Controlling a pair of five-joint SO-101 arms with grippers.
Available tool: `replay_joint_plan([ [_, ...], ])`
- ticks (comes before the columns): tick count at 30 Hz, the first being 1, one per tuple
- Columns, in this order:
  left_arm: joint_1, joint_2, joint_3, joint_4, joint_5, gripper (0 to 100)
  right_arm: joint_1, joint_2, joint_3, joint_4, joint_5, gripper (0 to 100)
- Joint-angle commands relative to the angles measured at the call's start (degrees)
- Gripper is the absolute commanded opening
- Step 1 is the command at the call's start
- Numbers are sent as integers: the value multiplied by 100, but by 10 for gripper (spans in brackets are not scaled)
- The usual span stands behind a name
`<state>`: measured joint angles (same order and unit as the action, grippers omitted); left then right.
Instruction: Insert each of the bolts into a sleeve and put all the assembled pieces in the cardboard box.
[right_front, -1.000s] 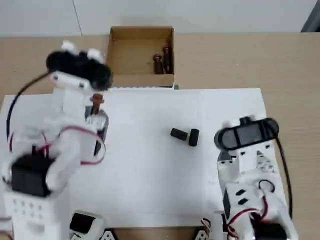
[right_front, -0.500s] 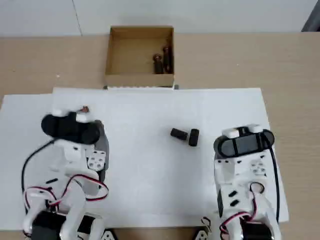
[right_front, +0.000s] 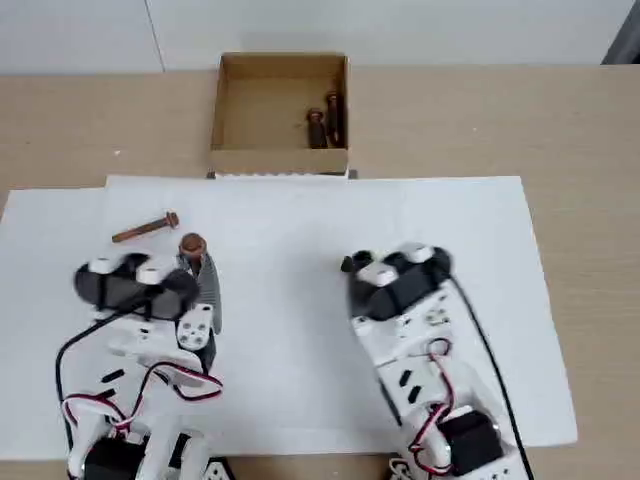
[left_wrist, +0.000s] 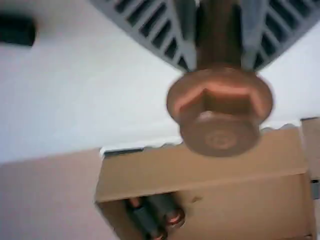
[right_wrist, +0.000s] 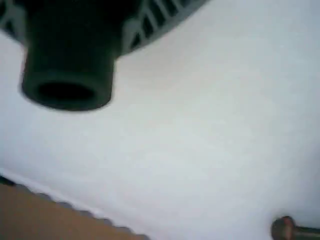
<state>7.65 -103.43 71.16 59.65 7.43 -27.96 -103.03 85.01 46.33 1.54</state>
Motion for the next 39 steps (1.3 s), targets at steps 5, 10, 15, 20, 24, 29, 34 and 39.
replay_joint_plan([
  [5,35,-62,382,-782,1864,5,-998,-57,229,-312,-26,2],
  [10,35,-62,787,-1354,2690,5,-1420,-57,264,-321,536,2],
  [15,387,-62,892,-1802,2760,5,-1622,-57,264,-321,659,2],
  [20,1011,-62,901,-1829,3349,5,-1877,-57,360,-321,738,2],
  [24,1275,-53,980,-1837,3358,5,-1859,-57,360,-532,756,2],
  [29,1354,-53,989,-1837,3349,5,-1798,-57,369,-611,782,2],
  [34,1354,-53,989,-1846,3349,5,-1604,-57,369,-629,782,2],
  [39,1354,-62,954,-1855,3349,5,-1596,-57,369,-602,782,2],
])
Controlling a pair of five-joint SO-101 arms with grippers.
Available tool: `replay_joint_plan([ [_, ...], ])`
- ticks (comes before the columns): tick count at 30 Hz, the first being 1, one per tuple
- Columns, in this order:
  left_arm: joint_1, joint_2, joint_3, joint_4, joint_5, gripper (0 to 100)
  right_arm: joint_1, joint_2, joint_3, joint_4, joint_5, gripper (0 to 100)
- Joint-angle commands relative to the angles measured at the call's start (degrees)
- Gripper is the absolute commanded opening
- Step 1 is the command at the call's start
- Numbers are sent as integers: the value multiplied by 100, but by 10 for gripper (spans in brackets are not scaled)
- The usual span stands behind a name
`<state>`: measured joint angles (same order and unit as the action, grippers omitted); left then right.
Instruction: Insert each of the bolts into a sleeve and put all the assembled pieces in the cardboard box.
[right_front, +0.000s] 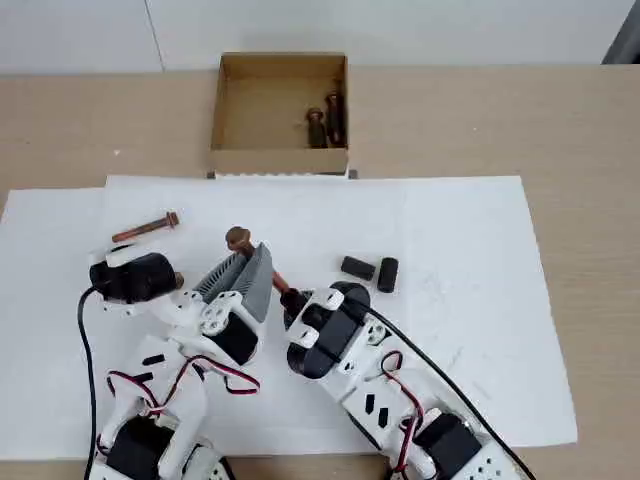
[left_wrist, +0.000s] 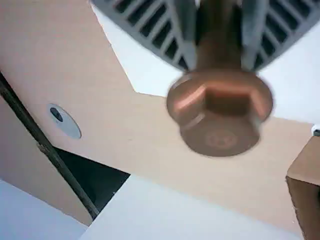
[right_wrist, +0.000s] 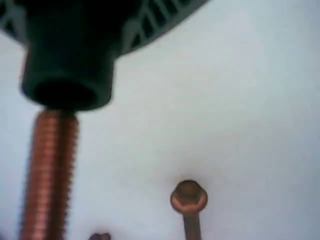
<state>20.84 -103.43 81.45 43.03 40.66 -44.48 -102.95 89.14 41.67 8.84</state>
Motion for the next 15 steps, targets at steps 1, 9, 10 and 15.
replay_joint_plan([
  [1,44,-62,-75,-193,26,5,57,-66,-44,-163,53,2],
  [9,545,-62,-48,-185,26,5,22,-66,-44,-171,53,2],
  [10,563,-53,-48,-185,26,5,22,-66,-44,-171,53,2],
  [15,563,-35,-48,-114,18,5,40,-66,-62,-171,53,2],
])
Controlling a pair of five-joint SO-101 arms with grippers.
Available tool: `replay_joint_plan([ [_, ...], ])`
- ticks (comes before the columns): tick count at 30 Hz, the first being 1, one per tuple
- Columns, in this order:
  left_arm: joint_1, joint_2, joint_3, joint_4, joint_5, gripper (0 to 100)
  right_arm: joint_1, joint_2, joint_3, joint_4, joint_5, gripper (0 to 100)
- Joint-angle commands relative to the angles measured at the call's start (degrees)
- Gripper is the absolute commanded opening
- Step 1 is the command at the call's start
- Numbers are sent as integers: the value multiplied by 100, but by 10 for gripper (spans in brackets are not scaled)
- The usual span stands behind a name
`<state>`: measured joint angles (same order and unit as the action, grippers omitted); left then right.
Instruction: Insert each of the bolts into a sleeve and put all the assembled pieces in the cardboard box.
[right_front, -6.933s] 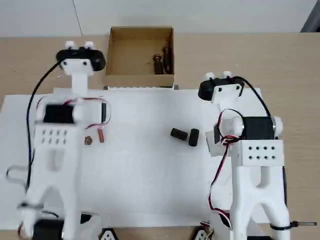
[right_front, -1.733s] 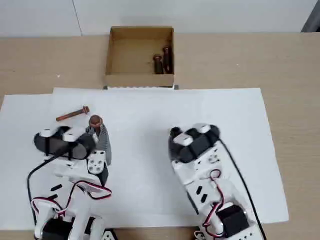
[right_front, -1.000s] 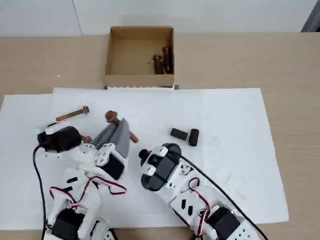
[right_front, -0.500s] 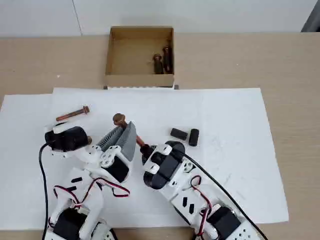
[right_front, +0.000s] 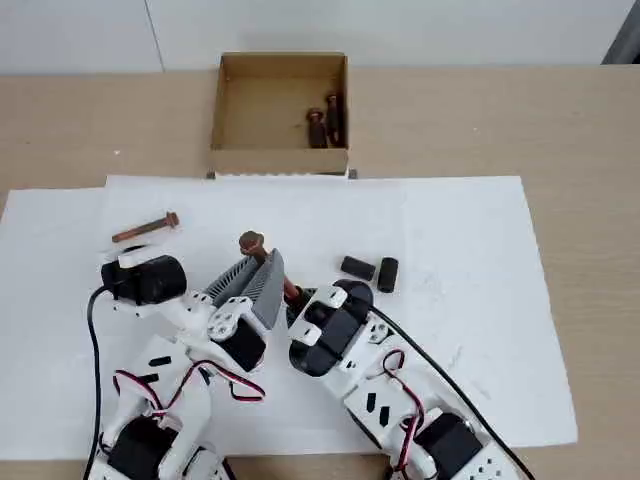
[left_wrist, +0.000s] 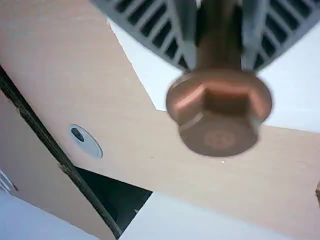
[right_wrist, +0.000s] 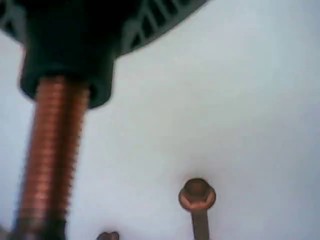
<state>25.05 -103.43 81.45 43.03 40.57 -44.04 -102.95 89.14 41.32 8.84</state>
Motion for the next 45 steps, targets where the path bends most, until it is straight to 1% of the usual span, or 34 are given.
replay_joint_plan([
  [1,158,-35,-48,-53,26,5,-4,-66,-79,-136,53,2],
  [7,149,-35,-31,343,26,5,-4,-66,-176,-145,62,2],
  [9,123,-53,101,290,9,5,-4,-66,-193,-189,62,2],
  [12,123,-53,321,141,-229,5,-4,-66,-193,-321,70,2],
  [16,141,-53,418,-44,-264,5,-4,-66,-185,-338,404,2],
  [19,176,-53,426,-26,-264,5,-4,-66,-193,-338,448,2],
  [28,176,-53,400,633,-273,5,4,-66,-176,-338,440,2],
  [31,176,-62,347,510,-273,5,13,-66,-141,-338,422,2],
  [34,167,-62,321,97,-246,5,22,-66,-141,-338,378,2],
  [38,158,-62,338,-387,-246,5,295,-66,-141,-400,9,2],
  [42,176,-62,541,-598,-246,5,365,-66,-141,-576,-18,2],
  [45,185,-62,716,-589,-246,5,356,-66,-141,-576,-26,2],
])
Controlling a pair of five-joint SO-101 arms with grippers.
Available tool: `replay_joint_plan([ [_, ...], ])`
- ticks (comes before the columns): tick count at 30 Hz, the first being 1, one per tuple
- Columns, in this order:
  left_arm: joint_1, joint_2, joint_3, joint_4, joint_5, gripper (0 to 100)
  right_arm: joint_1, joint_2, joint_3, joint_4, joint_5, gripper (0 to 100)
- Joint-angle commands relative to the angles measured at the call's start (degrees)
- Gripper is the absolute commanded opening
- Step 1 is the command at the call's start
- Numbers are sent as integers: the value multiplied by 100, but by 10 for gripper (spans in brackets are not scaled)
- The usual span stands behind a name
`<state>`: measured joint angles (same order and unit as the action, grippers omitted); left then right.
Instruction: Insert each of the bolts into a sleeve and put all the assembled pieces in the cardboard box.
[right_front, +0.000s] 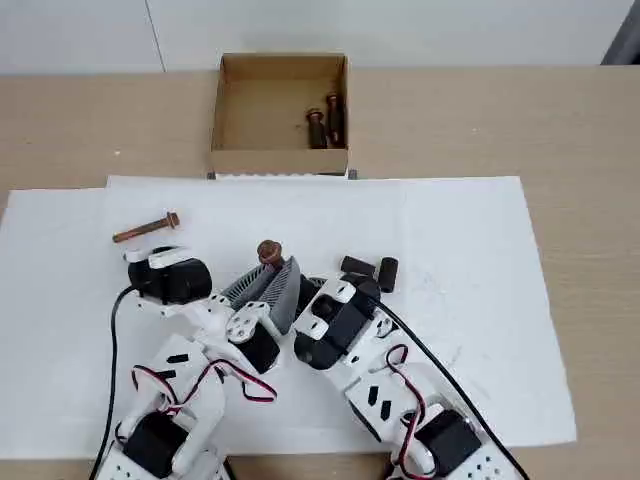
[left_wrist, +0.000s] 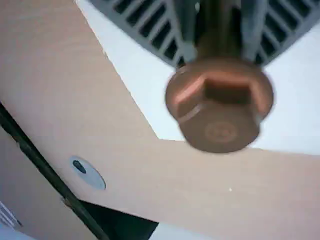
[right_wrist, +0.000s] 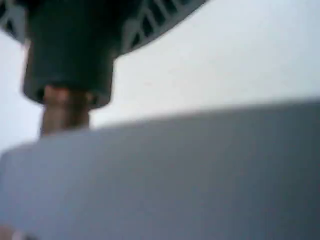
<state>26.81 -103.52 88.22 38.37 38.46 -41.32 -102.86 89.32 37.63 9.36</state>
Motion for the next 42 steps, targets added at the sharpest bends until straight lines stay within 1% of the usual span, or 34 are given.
replay_joint_plan([
  [1,9,-53,75,-123,-26,5,84,-75,-158,-207,-79,2],
  [3,62,-53,92,-114,-26,5,84,-75,-158,-207,-79,2],
  [6,413,-53,92,-97,-26,5,75,-75,-149,-207,-79,2],
  [10,782,-53,409,35,-44,5,84,-75,-149,-207,-53,2],
  [14,835,-53,699,193,-53,5,92,-75,-149,-207,-44,2],
  [19,800,-53,725,229,-62,6,101,-75,-149,-189,-44,2],
  [21,800,-53,708,211,-149,36,101,-75,-132,-189,-44,2],
  [24,800,-53,708,220,-501,156,101,-75,-53,-198,-35,2],
  [26,800,-53,708,229,-642,209,101,-75,-44,-198,-35,2],
  [31,791,-53,664,220,-844,212,101,-75,-35,-198,-35,2],
  [34,536,-53,488,211,-967,212,101,-75,-35,-198,-35,2],
  [39,-79,-44,259,229,-1512,213,101,-75,-26,-198,-35,2],
  [42,-220,-44,163,229,-1635,213,101,-75,-26,-180,-35,2],
])
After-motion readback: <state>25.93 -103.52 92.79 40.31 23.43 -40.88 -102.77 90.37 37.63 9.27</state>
